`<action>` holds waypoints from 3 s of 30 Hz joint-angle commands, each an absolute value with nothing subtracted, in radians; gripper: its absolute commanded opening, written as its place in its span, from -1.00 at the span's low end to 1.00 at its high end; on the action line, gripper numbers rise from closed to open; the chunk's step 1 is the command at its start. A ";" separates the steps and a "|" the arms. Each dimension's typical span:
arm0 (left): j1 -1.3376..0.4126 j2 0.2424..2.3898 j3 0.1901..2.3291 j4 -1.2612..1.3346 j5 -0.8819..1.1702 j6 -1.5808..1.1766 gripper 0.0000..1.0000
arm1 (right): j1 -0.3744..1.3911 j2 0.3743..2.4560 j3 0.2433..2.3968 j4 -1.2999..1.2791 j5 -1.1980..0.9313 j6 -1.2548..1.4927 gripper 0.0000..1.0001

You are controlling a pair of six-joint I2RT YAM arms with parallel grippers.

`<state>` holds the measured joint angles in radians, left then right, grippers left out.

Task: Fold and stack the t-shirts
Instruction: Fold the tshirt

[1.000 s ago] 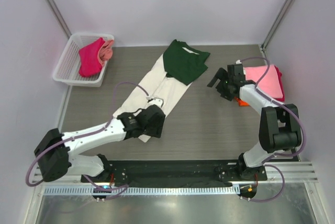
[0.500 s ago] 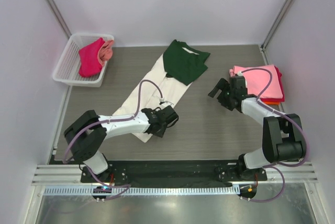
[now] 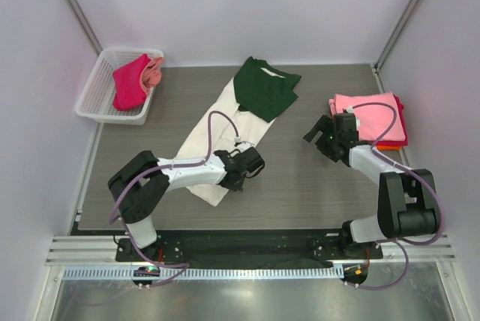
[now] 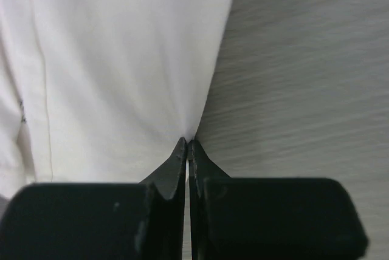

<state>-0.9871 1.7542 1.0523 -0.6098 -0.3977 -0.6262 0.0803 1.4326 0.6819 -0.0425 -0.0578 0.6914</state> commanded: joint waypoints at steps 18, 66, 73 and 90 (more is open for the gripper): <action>-1.217 1.664 1.255 -0.330 -0.126 -0.859 0.78 | 0.021 0.827 0.684 -0.667 0.144 0.698 0.81; -0.903 1.146 0.397 -0.078 0.170 -1.078 -0.33 | 0.578 0.844 0.373 -0.667 -0.184 0.864 -0.61; -0.902 1.177 0.396 -0.078 0.144 -1.077 -0.02 | 0.580 0.822 0.367 -0.667 -0.186 0.867 -0.70; -0.903 1.243 0.308 0.155 0.301 -1.180 -1.00 | 0.578 0.799 0.388 -0.702 -0.202 0.845 -0.95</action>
<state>-0.9031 1.2827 0.3359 0.1280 0.2428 -1.1496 0.5743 0.8211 0.3645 -0.6830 -0.1864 0.8616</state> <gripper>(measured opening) 0.012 0.087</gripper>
